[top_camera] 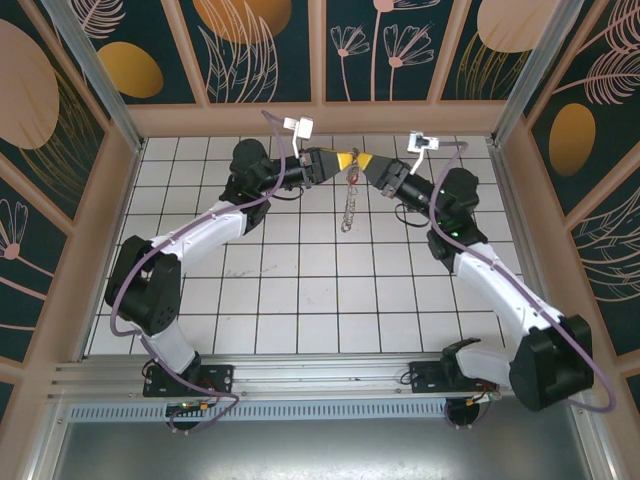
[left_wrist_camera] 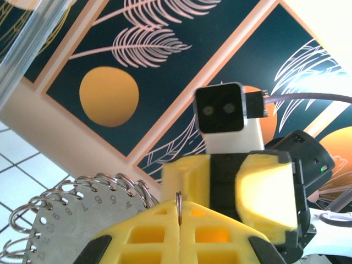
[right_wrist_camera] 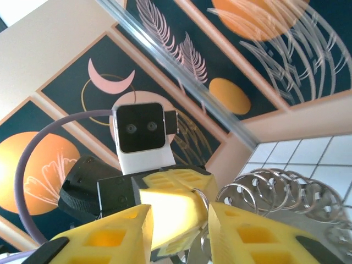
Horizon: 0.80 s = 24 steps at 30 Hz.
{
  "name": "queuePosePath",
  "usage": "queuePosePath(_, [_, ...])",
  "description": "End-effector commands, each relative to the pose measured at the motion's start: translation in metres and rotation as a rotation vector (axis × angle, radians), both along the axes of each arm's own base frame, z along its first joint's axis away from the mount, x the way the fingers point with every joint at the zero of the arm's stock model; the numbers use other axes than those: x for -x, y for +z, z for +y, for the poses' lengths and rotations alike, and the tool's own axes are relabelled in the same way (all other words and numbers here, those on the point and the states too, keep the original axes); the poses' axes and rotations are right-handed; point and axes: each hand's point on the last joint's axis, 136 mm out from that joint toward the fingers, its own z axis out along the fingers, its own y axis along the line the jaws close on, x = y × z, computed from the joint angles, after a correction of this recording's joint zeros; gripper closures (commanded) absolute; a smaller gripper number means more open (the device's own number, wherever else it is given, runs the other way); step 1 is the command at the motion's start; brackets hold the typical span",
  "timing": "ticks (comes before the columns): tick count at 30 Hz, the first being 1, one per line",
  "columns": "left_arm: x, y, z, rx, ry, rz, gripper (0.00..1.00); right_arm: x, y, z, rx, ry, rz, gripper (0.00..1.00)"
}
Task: Put the keys on the keyring
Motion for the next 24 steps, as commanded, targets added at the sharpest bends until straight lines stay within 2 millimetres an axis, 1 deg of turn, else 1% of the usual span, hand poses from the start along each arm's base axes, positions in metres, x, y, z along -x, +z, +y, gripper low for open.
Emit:
queuePosePath(1, [0.013, 0.028, 0.001, -0.007, -0.034, -0.114, 1.0, 0.008, 0.001, -0.027, 0.043, -0.086, -0.059, 0.67])
queuePosePath(3, [0.015, 0.028, 0.0, -0.023, -0.051, -0.126, 1.0, 0.01, -0.008, -0.037, 0.061, -0.1, -0.06, 0.67])
queuePosePath(5, [0.016, 0.029, -0.002, -0.037, -0.064, -0.132, 1.0, 0.013, -0.016, -0.039, 0.09, -0.092, -0.066, 0.67])
queuePosePath(9, [0.016, 0.029, -0.005, -0.071, -0.092, -0.141, 1.0, 0.025, -0.035, -0.029, 0.159, -0.024, -0.102, 0.66])
queuePosePath(12, [0.018, 0.032, -0.006, -0.084, -0.105, -0.15, 1.0, 0.033, -0.044, -0.023, 0.19, 0.01, -0.142, 0.66])
queuePosePath(13, [0.019, 0.033, -0.006, -0.085, -0.11, -0.151, 1.0, 0.035, -0.046, -0.021, 0.201, 0.016, -0.154, 0.66])
queuePosePath(14, [0.014, 0.023, -0.01, -0.099, -0.116, -0.129, 1.0, 0.037, -0.048, -0.018, 0.212, 0.019, -0.168, 0.66])
queuePosePath(15, [0.013, 0.021, -0.01, -0.101, -0.12, -0.126, 1.0, 0.038, -0.049, -0.016, 0.224, 0.022, -0.181, 0.65])
queuePosePath(18, [0.013, 0.022, -0.011, -0.101, -0.129, -0.123, 1.0, 0.04, -0.051, -0.007, 0.252, 0.034, -0.213, 0.61])
queuePosePath(20, [0.013, 0.022, -0.011, -0.101, -0.133, -0.12, 1.0, 0.039, -0.051, -0.001, 0.264, 0.042, -0.227, 0.59])
queuePosePath(24, [0.014, 0.022, -0.012, -0.1, -0.14, -0.119, 1.0, 0.03, -0.053, 0.007, 0.288, 0.036, -0.228, 0.57])
